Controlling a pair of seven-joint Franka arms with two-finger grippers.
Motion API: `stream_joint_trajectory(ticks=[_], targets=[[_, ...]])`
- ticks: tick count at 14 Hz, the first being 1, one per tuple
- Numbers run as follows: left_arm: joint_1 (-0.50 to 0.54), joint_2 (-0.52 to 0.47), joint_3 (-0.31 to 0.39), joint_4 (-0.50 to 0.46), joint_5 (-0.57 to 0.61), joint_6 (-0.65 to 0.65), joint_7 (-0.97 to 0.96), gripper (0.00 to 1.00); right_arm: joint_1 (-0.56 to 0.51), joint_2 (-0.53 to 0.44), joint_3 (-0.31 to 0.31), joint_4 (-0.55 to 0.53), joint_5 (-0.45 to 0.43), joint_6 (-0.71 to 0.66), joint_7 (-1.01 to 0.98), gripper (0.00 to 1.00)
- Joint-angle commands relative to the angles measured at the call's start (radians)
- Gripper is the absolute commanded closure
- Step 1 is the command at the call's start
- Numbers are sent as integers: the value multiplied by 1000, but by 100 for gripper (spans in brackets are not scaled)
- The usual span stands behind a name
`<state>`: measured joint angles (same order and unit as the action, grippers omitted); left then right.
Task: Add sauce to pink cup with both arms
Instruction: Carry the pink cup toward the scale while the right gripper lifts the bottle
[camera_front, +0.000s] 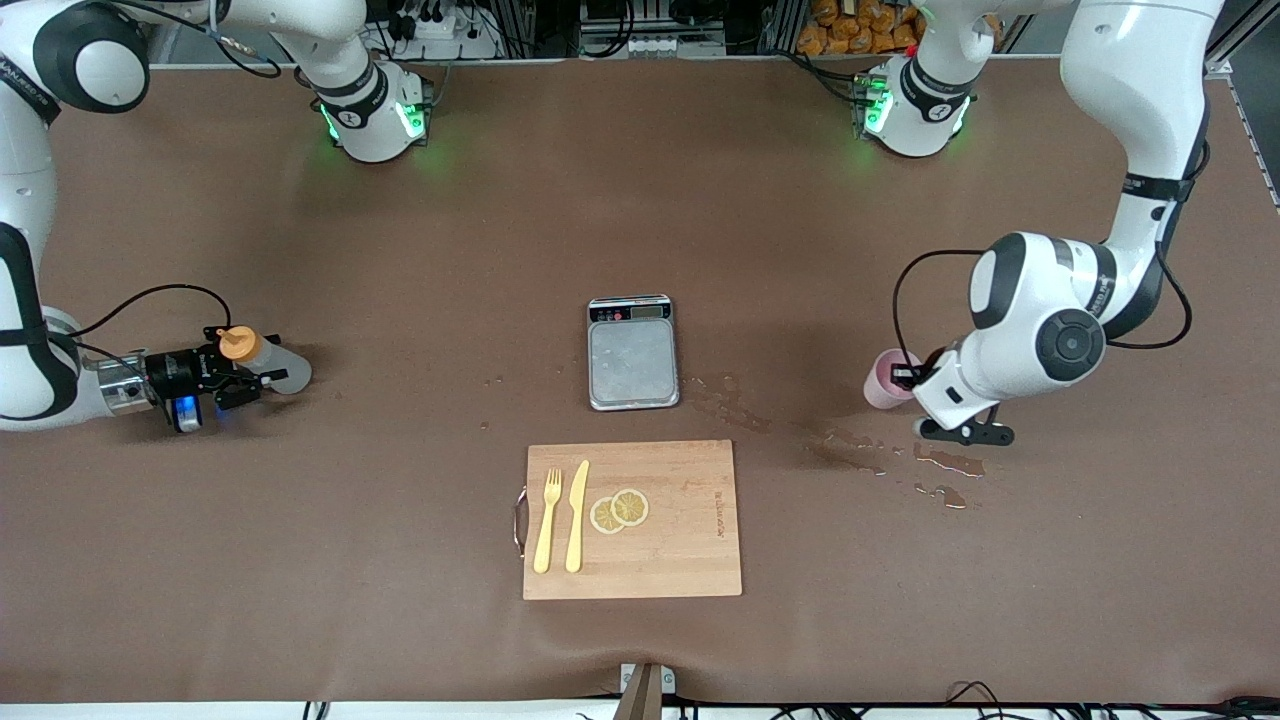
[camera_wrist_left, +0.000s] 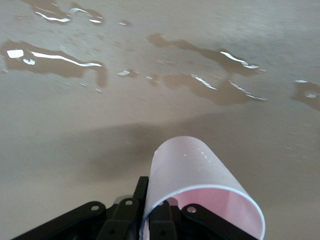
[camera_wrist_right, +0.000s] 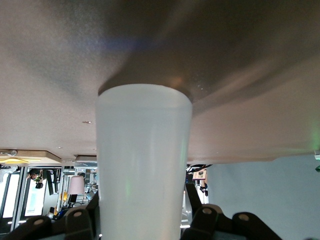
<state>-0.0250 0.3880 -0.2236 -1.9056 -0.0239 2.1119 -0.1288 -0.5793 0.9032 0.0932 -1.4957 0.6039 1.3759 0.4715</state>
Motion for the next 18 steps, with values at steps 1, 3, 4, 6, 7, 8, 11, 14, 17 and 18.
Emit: stream_joint_trajectory(ticks=[1, 3, 4, 6, 7, 8, 11, 14, 17, 18], targets=[[2, -27, -80, 12, 1, -39, -115, 100, -10, 11, 0, 0, 14, -9, -17, 53], [-7, -14, -149, 55, 1, -79, -239, 100, -8, 8, 0, 6, 14, -18, -7, 61], [-22, -5, -176, 74, 1, -81, -302, 100, -1, 0, 0, 11, 14, -31, 2, 64], [-84, 28, -197, 124, 1, -81, -424, 100, 4, -4, 0, 23, 14, -47, 27, 64], [-122, 54, -197, 158, -1, -81, -481, 100, 10, -7, 2, 31, 13, -66, 53, 64], [-160, 84, -197, 196, -1, -81, -538, 100, 22, -15, 2, 35, 13, -72, 77, 64], [-245, 129, -197, 250, 1, -81, -682, 100, 78, -49, 5, 60, 11, -78, 203, 63], [-321, 195, -197, 322, 1, -81, -799, 100, 131, -72, 5, 117, 8, -129, 341, 62], [-375, 271, -197, 402, 2, -79, -868, 100, 182, -105, 3, 140, 4, -146, 462, 62], [-391, 284, -195, 410, 4, -78, -879, 100, 200, -124, 2, 141, -1, -144, 495, 62]])
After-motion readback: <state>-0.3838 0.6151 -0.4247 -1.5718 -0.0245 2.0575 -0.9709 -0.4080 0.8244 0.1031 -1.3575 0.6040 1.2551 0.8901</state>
